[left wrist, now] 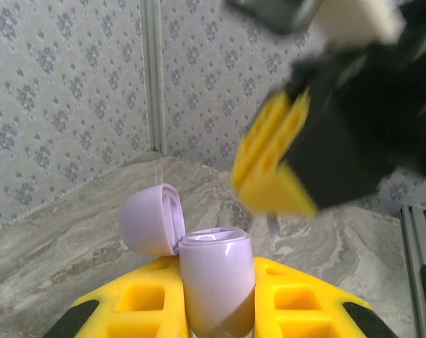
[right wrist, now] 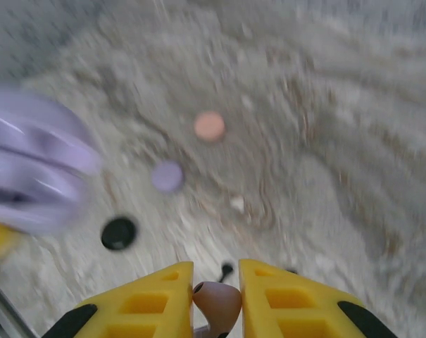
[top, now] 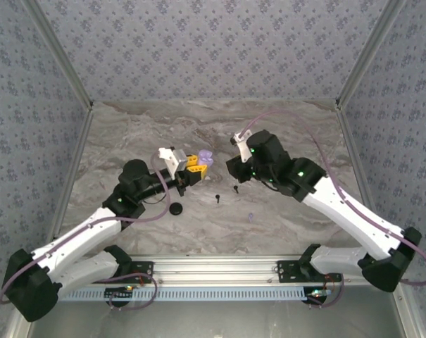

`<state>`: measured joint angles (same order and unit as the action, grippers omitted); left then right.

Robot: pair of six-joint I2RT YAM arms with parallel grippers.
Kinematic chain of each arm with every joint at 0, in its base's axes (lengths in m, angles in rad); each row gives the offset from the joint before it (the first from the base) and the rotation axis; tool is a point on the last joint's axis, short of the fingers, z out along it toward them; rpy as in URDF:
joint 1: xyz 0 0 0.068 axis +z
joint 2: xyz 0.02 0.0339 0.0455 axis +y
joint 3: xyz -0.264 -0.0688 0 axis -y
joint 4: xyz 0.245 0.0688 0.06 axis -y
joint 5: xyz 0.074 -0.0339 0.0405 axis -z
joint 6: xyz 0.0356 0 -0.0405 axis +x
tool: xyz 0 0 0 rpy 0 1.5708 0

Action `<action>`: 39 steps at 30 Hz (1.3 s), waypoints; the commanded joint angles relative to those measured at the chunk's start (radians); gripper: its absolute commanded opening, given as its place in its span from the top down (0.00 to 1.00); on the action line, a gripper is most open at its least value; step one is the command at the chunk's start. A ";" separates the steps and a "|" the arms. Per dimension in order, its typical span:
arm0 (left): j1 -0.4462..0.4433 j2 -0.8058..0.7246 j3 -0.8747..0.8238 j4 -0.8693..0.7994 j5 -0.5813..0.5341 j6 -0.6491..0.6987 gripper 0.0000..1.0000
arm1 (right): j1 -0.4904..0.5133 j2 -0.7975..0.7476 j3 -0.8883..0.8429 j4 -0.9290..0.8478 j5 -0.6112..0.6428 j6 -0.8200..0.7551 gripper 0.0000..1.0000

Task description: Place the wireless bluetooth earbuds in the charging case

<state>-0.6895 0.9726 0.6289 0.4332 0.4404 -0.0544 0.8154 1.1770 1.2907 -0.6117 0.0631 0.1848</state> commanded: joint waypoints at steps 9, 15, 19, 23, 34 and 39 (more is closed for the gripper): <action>-0.007 0.049 0.010 0.092 0.058 -0.042 1.00 | 0.105 -0.010 0.066 0.211 0.005 -0.151 0.77; -0.006 0.045 0.011 0.102 0.065 -0.051 1.00 | 0.120 0.019 0.052 0.261 -0.006 -0.139 0.76; -0.006 0.041 0.011 0.105 0.066 -0.054 1.00 | 0.122 0.035 0.052 0.269 -0.005 -0.137 0.77; -0.007 0.037 0.009 0.111 0.067 -0.056 1.00 | 0.124 0.052 0.052 0.260 -0.006 -0.136 0.76; -0.008 0.023 0.003 0.113 0.063 -0.057 1.00 | 0.124 0.069 0.032 0.235 -0.010 -0.120 0.76; -0.008 0.020 0.002 0.113 0.061 -0.058 1.00 | 0.125 0.069 0.028 0.223 -0.015 -0.117 0.76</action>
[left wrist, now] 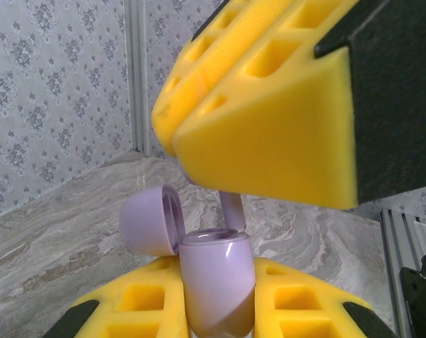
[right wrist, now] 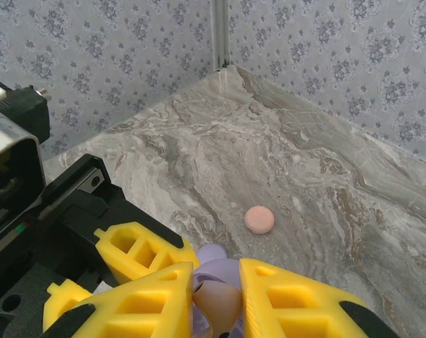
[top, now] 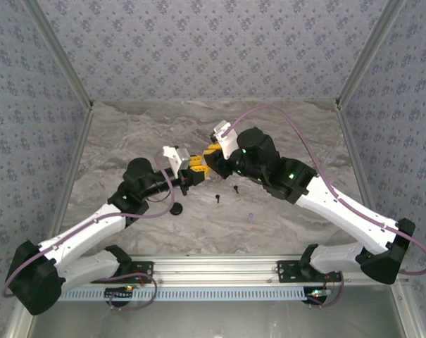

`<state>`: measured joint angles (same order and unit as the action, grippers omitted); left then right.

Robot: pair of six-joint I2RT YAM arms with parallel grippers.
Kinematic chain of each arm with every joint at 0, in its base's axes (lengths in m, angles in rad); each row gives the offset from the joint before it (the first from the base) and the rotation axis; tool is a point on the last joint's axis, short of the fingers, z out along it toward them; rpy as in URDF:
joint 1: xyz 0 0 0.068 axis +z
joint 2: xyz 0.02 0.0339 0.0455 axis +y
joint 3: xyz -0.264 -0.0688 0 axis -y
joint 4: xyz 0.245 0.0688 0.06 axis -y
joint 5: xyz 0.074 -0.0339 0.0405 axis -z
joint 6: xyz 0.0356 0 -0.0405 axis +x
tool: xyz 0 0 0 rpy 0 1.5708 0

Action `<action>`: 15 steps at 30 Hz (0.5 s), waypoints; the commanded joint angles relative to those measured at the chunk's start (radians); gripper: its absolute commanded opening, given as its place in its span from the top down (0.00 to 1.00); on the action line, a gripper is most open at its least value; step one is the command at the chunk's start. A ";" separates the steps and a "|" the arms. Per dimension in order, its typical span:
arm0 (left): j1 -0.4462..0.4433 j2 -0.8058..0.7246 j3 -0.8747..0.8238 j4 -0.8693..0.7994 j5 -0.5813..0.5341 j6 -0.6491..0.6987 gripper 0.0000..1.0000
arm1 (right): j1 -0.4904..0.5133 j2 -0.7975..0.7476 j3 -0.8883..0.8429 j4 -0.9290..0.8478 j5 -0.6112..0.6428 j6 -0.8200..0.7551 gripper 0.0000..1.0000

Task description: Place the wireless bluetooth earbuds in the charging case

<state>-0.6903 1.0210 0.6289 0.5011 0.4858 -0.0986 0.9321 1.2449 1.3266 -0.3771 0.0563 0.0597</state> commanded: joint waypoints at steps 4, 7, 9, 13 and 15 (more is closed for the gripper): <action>-0.007 -0.027 0.001 0.049 0.016 -0.013 1.00 | 0.007 0.004 -0.013 -0.019 -0.009 0.010 0.76; -0.007 -0.025 0.002 0.052 0.016 -0.015 1.00 | 0.008 0.006 -0.016 -0.013 -0.018 0.016 0.76; -0.007 -0.025 0.002 0.053 0.016 -0.017 1.00 | 0.008 0.007 -0.017 -0.010 -0.018 0.018 0.76; -0.007 -0.025 0.002 0.054 0.016 -0.017 1.00 | 0.007 0.002 -0.022 -0.001 -0.003 0.019 0.76; -0.008 -0.024 0.002 0.053 0.014 -0.017 1.00 | 0.005 -0.001 -0.023 0.006 0.004 0.018 0.76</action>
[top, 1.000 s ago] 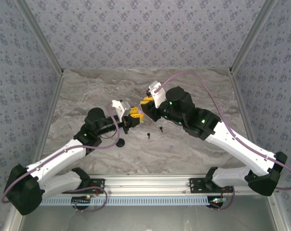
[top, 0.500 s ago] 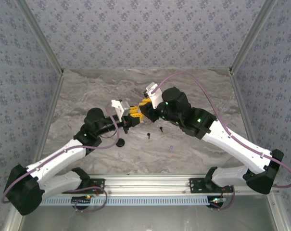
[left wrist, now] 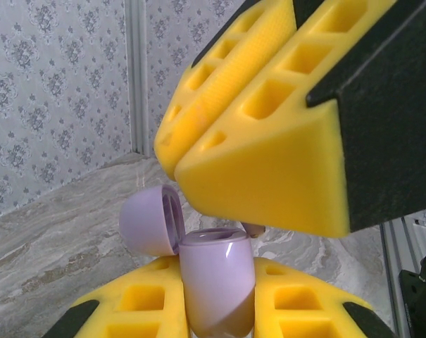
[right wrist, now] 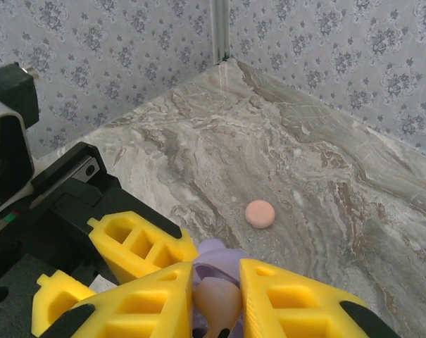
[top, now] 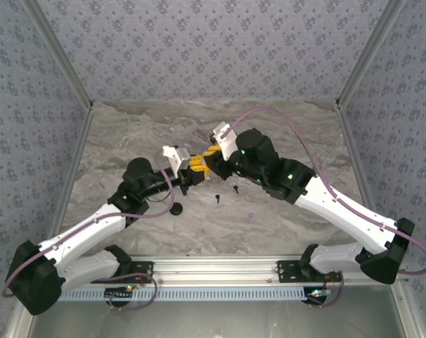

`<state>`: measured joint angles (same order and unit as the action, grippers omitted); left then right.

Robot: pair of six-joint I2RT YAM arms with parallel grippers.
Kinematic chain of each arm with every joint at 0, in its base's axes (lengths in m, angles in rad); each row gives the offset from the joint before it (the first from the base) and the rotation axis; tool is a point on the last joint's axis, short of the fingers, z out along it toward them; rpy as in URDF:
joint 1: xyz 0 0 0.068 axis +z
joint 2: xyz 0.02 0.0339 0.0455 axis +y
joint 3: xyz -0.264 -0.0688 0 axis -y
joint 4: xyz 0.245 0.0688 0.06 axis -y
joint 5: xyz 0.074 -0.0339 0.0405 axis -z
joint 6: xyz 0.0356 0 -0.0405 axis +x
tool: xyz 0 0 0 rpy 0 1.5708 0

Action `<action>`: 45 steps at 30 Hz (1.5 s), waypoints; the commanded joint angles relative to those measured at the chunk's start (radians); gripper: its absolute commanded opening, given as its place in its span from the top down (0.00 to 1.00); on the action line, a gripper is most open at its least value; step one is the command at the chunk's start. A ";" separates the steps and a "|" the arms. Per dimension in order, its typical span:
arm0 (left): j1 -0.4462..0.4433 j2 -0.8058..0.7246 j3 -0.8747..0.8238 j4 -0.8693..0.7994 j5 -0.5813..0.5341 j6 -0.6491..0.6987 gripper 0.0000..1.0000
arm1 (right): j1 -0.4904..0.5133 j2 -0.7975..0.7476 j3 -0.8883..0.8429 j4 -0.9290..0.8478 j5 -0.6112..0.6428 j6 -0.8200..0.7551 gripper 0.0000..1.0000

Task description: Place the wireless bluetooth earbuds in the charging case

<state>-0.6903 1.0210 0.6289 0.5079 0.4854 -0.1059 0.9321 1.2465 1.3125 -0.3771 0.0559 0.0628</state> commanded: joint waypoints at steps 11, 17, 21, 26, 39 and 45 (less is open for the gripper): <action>-0.007 -0.019 -0.005 0.053 0.001 -0.035 1.00 | -0.024 -0.038 -0.016 0.060 0.009 0.006 0.76; -0.008 -0.016 -0.018 0.091 -0.002 -0.063 1.00 | -0.027 -0.039 -0.034 0.102 -0.001 0.011 0.76; -0.008 -0.012 -0.020 0.115 0.000 -0.079 1.00 | -0.027 -0.032 -0.036 0.115 -0.015 0.015 0.76; -0.007 -0.004 -0.020 0.143 0.002 -0.096 1.00 | -0.027 -0.023 -0.038 0.118 -0.021 0.020 0.76; -0.009 0.005 -0.015 0.155 0.005 -0.102 1.00 | -0.028 -0.018 -0.042 0.140 -0.043 0.029 0.76; -0.009 0.010 -0.015 0.158 0.005 -0.104 1.00 | -0.027 -0.016 -0.044 0.149 -0.051 0.029 0.76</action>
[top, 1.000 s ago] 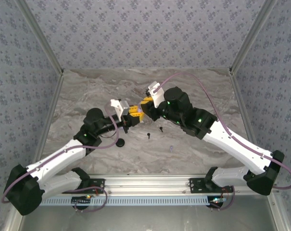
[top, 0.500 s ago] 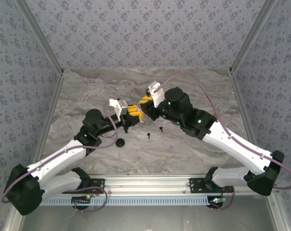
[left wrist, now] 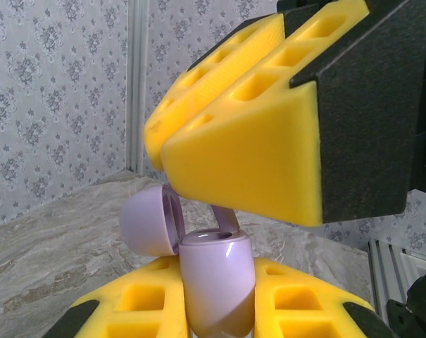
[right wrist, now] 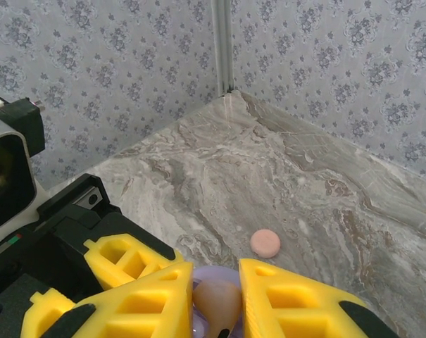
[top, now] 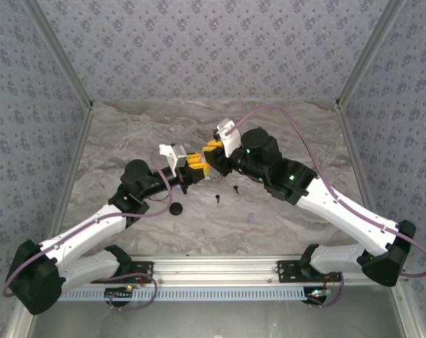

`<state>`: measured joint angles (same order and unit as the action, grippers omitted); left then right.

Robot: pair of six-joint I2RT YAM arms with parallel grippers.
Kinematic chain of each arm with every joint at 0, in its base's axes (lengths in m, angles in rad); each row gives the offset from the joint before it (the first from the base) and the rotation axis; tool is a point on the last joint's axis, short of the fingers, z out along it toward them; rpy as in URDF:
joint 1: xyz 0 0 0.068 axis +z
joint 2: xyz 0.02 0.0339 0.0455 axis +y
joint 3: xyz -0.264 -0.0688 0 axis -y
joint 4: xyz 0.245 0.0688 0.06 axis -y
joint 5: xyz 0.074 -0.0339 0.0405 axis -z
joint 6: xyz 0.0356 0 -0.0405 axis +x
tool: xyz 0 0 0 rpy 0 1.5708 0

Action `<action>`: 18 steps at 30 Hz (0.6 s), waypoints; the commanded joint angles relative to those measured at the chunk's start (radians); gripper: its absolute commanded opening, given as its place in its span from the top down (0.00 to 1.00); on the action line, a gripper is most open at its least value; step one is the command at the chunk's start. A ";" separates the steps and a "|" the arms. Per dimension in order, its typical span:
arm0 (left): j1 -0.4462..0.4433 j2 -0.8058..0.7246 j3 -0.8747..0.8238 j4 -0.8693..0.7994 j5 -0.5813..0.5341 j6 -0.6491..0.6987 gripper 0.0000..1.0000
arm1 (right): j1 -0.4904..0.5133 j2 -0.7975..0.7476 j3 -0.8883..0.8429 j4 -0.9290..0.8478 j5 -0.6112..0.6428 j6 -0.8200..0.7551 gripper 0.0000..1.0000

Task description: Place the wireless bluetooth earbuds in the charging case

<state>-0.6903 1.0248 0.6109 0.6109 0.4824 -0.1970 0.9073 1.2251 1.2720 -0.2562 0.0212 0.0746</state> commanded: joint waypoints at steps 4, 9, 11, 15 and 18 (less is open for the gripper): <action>-0.009 0.009 0.005 0.058 0.008 -0.014 1.00 | -0.002 0.012 -0.002 0.031 -0.025 0.019 0.76; -0.009 0.009 0.001 0.073 0.006 -0.022 1.00 | 0.000 0.015 -0.007 0.031 -0.027 0.019 0.76; -0.008 0.009 -0.002 0.082 0.002 -0.027 1.00 | 0.001 0.015 -0.012 0.030 -0.025 0.021 0.76; -0.008 0.007 -0.004 0.095 -0.001 -0.035 1.00 | 0.001 0.012 -0.019 0.025 -0.018 0.021 0.76; -0.009 0.008 -0.005 0.098 -0.002 -0.036 1.00 | 0.001 0.003 -0.031 0.026 -0.006 0.022 0.76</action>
<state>-0.6903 1.0363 0.6041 0.6338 0.4789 -0.2226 0.9073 1.2362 1.2602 -0.2337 0.0078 0.0822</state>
